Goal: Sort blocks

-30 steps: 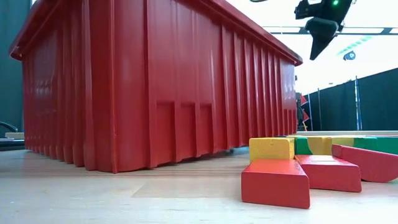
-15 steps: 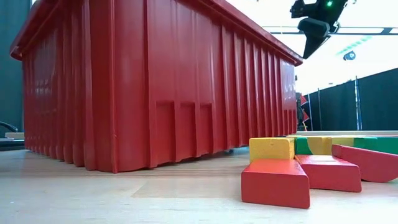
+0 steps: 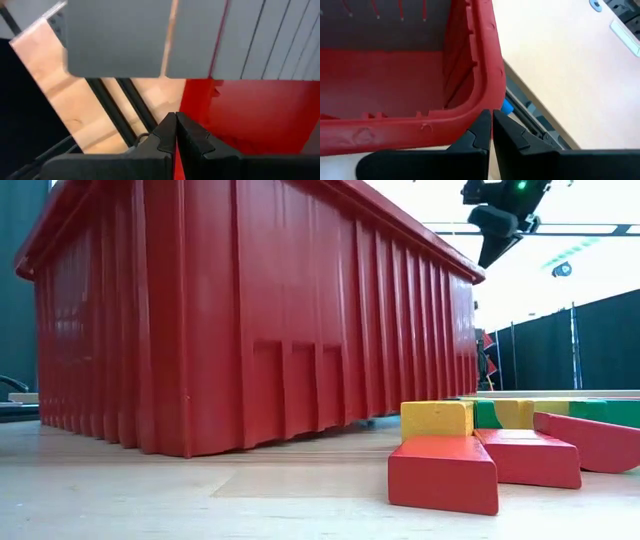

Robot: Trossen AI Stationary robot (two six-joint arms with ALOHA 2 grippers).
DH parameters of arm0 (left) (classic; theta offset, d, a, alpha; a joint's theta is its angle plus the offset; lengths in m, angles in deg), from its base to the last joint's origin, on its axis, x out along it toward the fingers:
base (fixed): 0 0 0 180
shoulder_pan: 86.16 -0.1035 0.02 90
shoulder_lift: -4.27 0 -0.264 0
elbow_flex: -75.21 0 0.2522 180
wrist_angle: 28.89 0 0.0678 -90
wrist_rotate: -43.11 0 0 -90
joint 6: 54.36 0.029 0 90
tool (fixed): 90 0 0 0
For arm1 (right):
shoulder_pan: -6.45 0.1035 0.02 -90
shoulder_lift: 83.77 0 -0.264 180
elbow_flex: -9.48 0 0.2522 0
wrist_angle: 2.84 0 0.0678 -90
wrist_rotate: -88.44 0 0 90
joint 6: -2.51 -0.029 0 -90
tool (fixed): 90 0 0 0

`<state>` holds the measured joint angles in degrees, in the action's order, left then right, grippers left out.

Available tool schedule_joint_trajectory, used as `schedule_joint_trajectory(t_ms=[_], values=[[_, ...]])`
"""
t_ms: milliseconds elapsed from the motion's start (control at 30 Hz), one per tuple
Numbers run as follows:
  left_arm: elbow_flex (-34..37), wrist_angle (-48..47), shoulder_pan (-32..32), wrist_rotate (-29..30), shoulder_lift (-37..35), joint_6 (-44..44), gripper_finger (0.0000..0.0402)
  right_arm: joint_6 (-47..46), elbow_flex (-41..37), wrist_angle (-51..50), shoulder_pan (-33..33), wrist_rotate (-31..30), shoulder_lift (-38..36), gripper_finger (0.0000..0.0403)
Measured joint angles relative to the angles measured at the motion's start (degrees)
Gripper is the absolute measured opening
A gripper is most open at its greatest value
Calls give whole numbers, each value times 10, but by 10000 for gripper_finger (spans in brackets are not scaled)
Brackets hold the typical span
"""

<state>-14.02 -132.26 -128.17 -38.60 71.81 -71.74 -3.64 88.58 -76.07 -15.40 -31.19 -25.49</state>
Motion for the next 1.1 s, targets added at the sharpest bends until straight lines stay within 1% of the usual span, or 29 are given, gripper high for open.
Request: schedule_joint_trajectory(t_ms=[100,233,400,500,733,833,967,1033,1100], values=[[22,-5,0,-22,-3,-8,0,7,0,13,-3,0,0,0],[37,-4,12,-79,-8,-17,0,9,0,16,-5,1,6,0],[56,-4,38,-126,-26,-30,0,10,0,19,-8,26,26,0],[60,-5,63,-138,-34,-47,0,13,0,20,-8,31,41,0],[60,-4,122,-136,-51,-95,0,27,0,37,-8,32,60,0],[60,-4,137,-138,-61,-112,0,31,0,51,-11,32,60,0],[60,-5,154,-160,-74,-135,0,32,0,54,-18,32,60,0],[60,-4,162,-159,-80,-149,0,32,0,54,-21,32,60,0],[55,-5,169,-136,-87,-162,0,33,0,54,-23,31,59,0]])
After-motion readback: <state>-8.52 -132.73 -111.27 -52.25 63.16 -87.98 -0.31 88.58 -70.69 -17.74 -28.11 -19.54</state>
